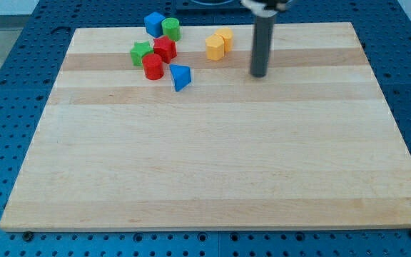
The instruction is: Push the green circle towards the green star
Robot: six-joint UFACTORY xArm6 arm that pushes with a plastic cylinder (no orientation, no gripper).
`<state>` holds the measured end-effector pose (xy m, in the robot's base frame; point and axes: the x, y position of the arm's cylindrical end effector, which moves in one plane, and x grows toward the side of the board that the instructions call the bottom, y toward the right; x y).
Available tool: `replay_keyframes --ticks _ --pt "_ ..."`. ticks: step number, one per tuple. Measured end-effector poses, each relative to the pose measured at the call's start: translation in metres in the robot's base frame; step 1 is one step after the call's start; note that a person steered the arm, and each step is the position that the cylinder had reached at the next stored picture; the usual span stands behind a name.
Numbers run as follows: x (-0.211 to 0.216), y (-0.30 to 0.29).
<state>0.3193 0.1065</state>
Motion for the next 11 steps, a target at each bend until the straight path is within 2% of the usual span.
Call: replay_keyframes --ticks 1,2,3,4,6,9,10,11 --pt "-0.062 0.038" --pt "-0.128 0.008" --pt "-0.128 0.008" --pt "-0.127 -0.023" --pt "-0.126 -0.122" --pt "-0.082 -0.139" --pt "-0.088 -0.133" --pt "-0.118 -0.133"
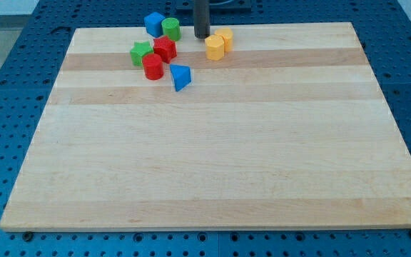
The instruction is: Push the green circle towards the green star
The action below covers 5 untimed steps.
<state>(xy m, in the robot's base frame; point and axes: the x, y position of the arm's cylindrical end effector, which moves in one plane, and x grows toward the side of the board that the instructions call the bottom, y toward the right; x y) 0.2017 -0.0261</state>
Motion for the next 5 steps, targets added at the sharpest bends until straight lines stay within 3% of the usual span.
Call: replay_keyframes --ticks 2,3,4,5 --pt "-0.009 -0.038" --pt "0.024 -0.089" --pt "0.060 -0.089" --pt "0.055 -0.069"
